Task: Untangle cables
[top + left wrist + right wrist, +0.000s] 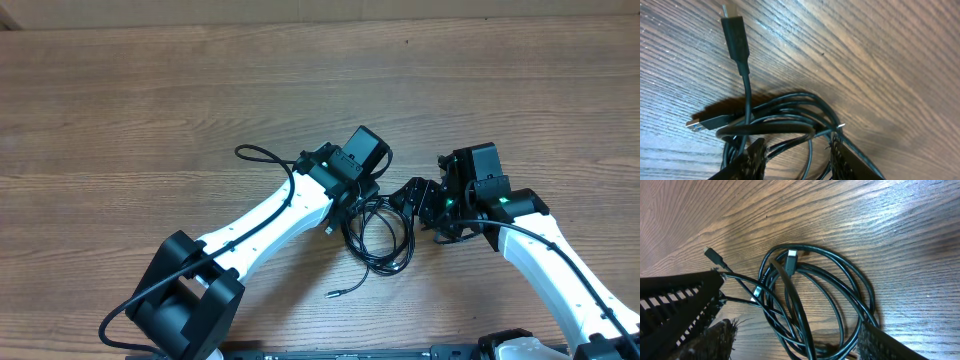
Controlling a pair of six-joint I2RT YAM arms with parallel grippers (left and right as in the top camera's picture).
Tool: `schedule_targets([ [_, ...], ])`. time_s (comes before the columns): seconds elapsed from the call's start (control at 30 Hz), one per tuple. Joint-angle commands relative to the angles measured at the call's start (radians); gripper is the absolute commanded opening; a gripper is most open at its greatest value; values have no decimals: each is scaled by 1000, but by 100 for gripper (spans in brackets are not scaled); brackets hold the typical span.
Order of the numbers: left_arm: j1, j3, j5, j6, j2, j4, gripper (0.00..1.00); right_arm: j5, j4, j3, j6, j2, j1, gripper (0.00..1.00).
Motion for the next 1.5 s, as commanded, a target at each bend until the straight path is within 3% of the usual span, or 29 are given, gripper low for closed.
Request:
schedule_targets([
  [0.0, -9, -10, -43, -36, 23, 11, 42, 10, 2, 0, -5, 1, -1, 77],
  [0.1, -9, -10, -42, -57, 51, 19, 48, 10, 2, 0, -5, 1, -1, 77],
  [0.2, -9, -10, -35, -69, 95, 39, 47, 10, 2, 0, -5, 1, -1, 77],
  [0.37, 0, -10, -34, -68, 125, 57, 17, 11, 2, 0, -5, 1, -1, 77],
  [0.5, 14, -8, -36, -24, 101, 57, 4, 11, 5, 0, -5, 1, -1, 77],
  [0.63, 50, -8, -19, 77, 48, 56, 4, 10, 14, 0, -5, 1, -1, 77],
  [0.87, 122, -6, 59, 391, -125, 64, 4, 6, 21, 0, -5, 1, -1, 76],
  [1.0, 177, -6, 90, 460, -238, 64, 4, -12, 23, 0, -5, 1, -1, 76],
  [1.17, 244, -6, 256, 583, -344, 106, 4, -95, 49, 0, -4, 1, -1, 76],
  [1.37, 318, -6, 625, 725, -370, 237, 4, -149, 89, 0, 32, 1, -1, 73],
  [1.47, 344, -6, 713, 760, -369, 264, 4, -241, 132, 0, -10, 1, 17, 75],
])
